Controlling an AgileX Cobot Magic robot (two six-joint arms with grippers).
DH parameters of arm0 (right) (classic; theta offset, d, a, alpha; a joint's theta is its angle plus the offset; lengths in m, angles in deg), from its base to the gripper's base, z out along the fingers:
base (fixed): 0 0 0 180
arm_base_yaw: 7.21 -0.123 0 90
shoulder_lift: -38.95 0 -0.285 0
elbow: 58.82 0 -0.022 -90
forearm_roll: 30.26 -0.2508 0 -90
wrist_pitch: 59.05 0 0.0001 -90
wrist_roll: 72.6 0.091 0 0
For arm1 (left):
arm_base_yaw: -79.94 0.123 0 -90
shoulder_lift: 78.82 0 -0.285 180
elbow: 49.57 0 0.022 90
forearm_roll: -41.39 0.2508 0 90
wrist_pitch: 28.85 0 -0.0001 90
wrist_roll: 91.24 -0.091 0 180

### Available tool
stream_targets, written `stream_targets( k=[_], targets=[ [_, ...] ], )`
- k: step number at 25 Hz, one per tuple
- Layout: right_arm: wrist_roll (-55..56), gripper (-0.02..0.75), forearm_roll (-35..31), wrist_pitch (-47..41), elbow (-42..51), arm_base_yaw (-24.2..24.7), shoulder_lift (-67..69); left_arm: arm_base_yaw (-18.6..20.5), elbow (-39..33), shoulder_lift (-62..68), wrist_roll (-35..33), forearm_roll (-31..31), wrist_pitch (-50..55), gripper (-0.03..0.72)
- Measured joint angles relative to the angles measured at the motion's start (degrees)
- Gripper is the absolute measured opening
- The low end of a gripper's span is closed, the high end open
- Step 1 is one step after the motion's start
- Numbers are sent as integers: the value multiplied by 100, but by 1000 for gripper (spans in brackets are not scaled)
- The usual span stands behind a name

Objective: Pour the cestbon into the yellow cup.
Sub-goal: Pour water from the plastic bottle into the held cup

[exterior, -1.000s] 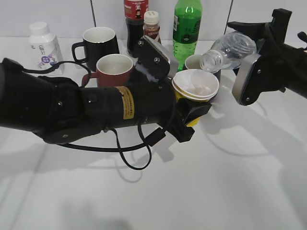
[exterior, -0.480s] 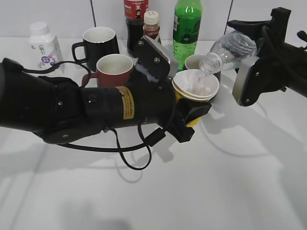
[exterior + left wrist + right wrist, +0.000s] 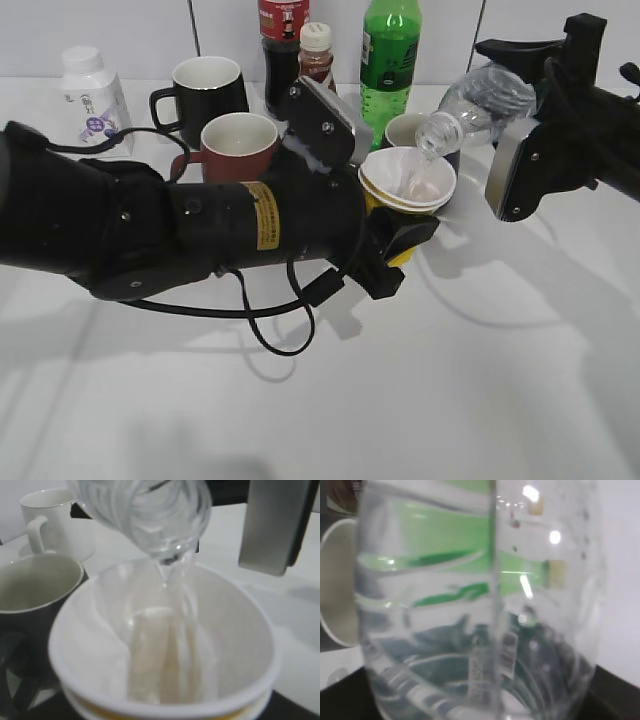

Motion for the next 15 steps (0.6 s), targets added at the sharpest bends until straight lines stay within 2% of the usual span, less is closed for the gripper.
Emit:
stream_targets(
  k=[15],
  targets=[
    [-303, 472, -70, 32, 0, 0, 0, 0, 0, 0, 0, 54, 39, 360]
  ],
)
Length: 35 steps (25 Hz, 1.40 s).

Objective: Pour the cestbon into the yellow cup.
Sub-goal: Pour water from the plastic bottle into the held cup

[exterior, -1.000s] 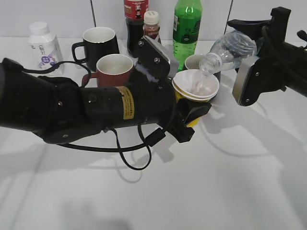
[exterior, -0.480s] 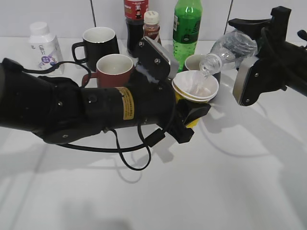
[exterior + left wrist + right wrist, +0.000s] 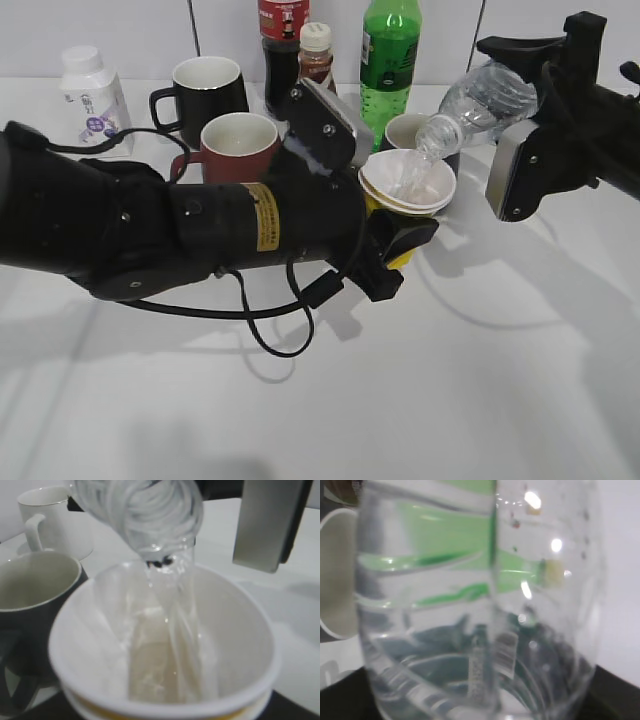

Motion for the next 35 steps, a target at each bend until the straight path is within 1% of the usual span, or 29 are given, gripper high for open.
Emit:
stream_targets(
  k=[20, 24, 31, 35],
  targets=[
    [-91, 472, -55, 49, 0, 0, 0, 0, 0, 0, 0, 41, 41, 360],
    [423, 472, -55, 59, 0, 0, 0, 0, 0, 0, 0, 18, 47, 360],
    [1823, 472, -55, 98, 0, 0, 0, 0, 0, -63, 0, -39, 12, 360],
    [2983, 472, -55, 129, 0, 0, 0, 0, 0, -68, 0, -164, 7, 360]
  ],
)
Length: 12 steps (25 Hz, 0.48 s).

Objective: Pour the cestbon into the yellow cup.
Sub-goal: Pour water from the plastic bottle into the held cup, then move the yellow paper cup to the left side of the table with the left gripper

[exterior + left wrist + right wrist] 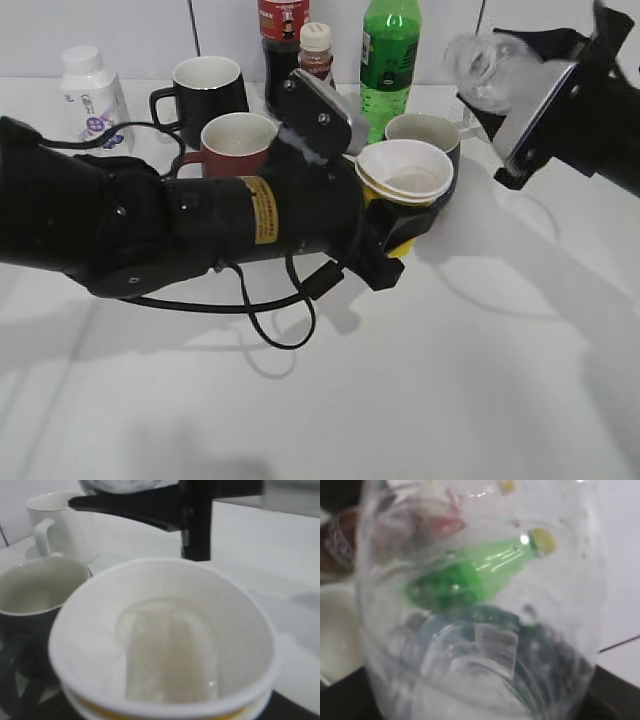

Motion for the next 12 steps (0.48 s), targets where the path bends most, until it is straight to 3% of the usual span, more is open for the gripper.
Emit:
stream_targets(
  k=[6, 12],
  targets=[
    [1918, 472, -127, 146, 0, 0, 0, 0, 0, -212, 0, -137, 123, 360],
    [3328, 472, -878, 152, 113, 0, -19, 25, -38, -539, 0, -180, 374, 360]
  ],
)
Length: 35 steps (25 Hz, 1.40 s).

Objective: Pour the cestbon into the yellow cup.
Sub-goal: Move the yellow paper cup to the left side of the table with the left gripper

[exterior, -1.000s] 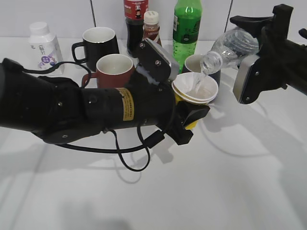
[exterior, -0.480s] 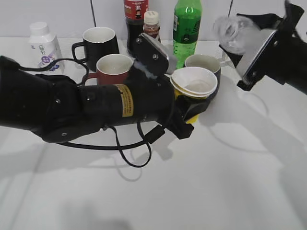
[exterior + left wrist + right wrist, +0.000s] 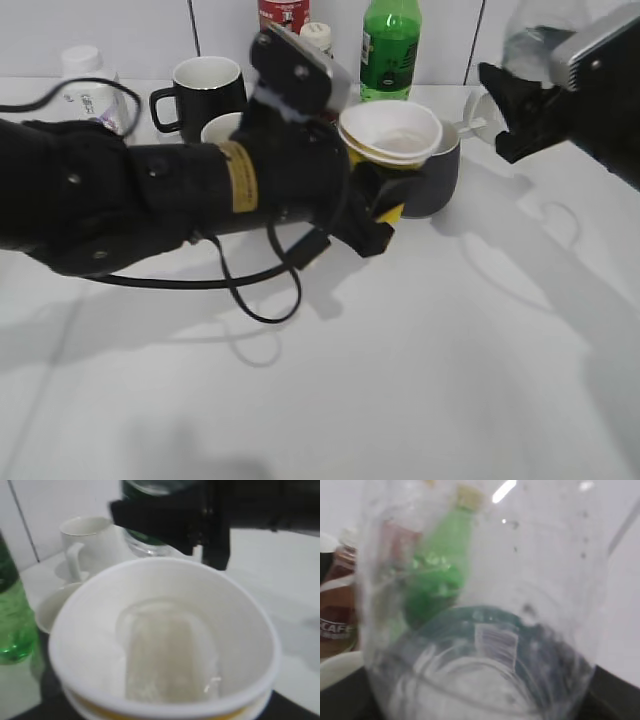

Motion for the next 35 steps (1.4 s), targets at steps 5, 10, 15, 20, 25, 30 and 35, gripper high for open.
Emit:
stream_targets(
  k=[5, 10, 15, 20, 25, 30, 35],
  targets=[
    [230, 472, -672, -16, 399, 0, -91, 209, -290, -323, 0, -193, 16, 360],
    [574, 472, -1201, -18, 757, 0, -115, 629, -723, -733, 0, -370, 45, 360],
    [722, 472, -1384, -257, 867, 0, -115, 1180, -1138, -1241, 0, -511, 57, 360],
    [791, 472, -1424, -320, 867, 0, -115, 1859, -1373, -1542, 0, -545, 149, 360],
    [879, 472, -1438, -324, 867, 0, -115, 2534, -1385, -1556, 0, -545, 444, 360],
    [890, 472, -1438, -324, 867, 0, -115, 3124, -1385, -1522, 0, -545, 198, 360],
    [892, 472, -1438, -324, 867, 0, -115, 3549, -1385, -1080, 0, -545, -281, 360]
  ],
)
